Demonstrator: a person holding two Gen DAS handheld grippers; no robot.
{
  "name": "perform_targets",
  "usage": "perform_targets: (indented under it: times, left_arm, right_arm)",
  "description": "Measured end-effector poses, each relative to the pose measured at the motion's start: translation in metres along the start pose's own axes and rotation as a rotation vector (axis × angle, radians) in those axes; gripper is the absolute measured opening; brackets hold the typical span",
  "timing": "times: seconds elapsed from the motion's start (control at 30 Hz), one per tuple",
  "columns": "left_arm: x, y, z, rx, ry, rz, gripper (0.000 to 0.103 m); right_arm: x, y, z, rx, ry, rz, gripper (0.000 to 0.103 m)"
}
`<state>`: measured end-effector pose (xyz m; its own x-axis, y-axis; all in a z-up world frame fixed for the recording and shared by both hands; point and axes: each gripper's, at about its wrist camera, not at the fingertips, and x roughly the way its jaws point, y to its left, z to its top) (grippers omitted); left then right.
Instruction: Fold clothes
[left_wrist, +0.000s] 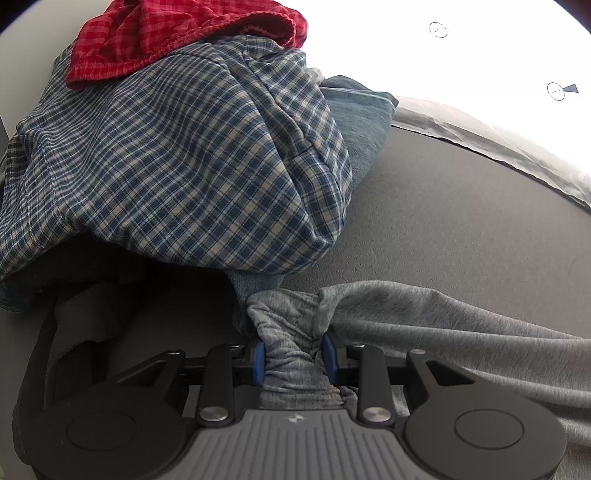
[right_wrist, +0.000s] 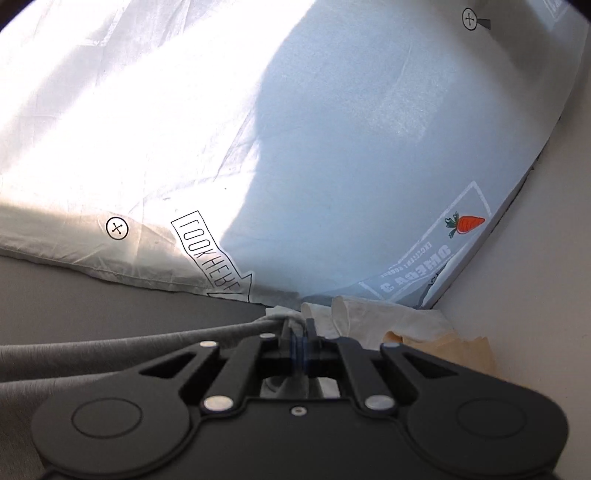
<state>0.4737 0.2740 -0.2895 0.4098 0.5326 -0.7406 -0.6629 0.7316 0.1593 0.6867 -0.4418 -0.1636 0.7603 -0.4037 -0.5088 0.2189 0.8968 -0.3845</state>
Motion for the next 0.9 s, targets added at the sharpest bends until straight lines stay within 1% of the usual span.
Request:
perform_targets:
  times: [0.1,0.13,0.17,0.2,0.23,0.3,0.33,0.5,0.57,0.63,0.73,0.8,0.83,0.87,0.9]
  left_arm:
    - [0.001,0.001,0.000,-0.006,0.001,-0.001,0.034]
    - [0.001,0.001,0.000,-0.009,0.001,-0.001,0.034]
    - [0.001,0.001,0.000,-0.011,0.001,-0.001,0.034]
    - [0.001,0.001,0.000,-0.012,0.001,-0.001,0.034]
    - [0.001,0.001,0.001,-0.013,0.001,0.000,0.034]
    - [0.002,0.001,0.001,-0.017,0.001,0.001,0.034]
    - [0.002,0.000,0.001,-0.020,0.000,0.002,0.035]
    - [0.004,-0.001,0.002,-0.028,0.003,0.006,0.035]
    - [0.004,-0.001,0.003,-0.029,0.005,0.005,0.034]
    - [0.005,0.000,0.003,-0.031,0.007,0.004,0.034]
    - [0.006,0.000,0.004,-0.035,0.009,0.001,0.035]
    - [0.007,0.001,0.004,-0.042,0.010,-0.003,0.034]
    - [0.007,0.002,0.004,-0.045,0.011,-0.006,0.034]
    - [0.007,0.003,0.004,-0.048,0.012,-0.009,0.034]
    - [0.007,0.003,0.004,-0.047,0.014,-0.011,0.034]
  right_arm:
    - [0.020,0.012,0.030,-0.007,-0.032,0.036,0.004]
    - [0.025,0.016,0.036,0.005,-0.039,0.038,0.010]
    - [0.030,0.020,0.041,0.019,-0.039,0.036,0.025]
    - [0.033,0.022,0.045,0.033,-0.043,0.027,0.032]
    - [0.032,0.022,0.043,0.059,-0.047,0.014,0.035]
    - [0.026,0.018,0.036,0.130,-0.053,-0.008,0.036]
    - [0.025,0.015,0.027,0.169,-0.035,-0.008,0.036]
    - [0.022,0.000,-0.030,0.357,0.139,0.038,0.036]
    - [0.026,-0.002,-0.052,0.435,0.215,0.081,0.036]
    - [0.030,0.001,-0.066,0.498,0.252,0.125,0.036]
    - [0.038,0.010,-0.077,0.568,0.292,0.155,0.036]
    - [0.041,0.014,-0.081,0.591,0.301,0.169,0.024]
    - [0.038,0.015,-0.080,0.581,0.295,0.173,0.003]
    - [0.028,0.014,-0.078,0.563,0.274,0.172,0.000]
    - [0.015,0.012,-0.075,0.545,0.240,0.163,0.000]
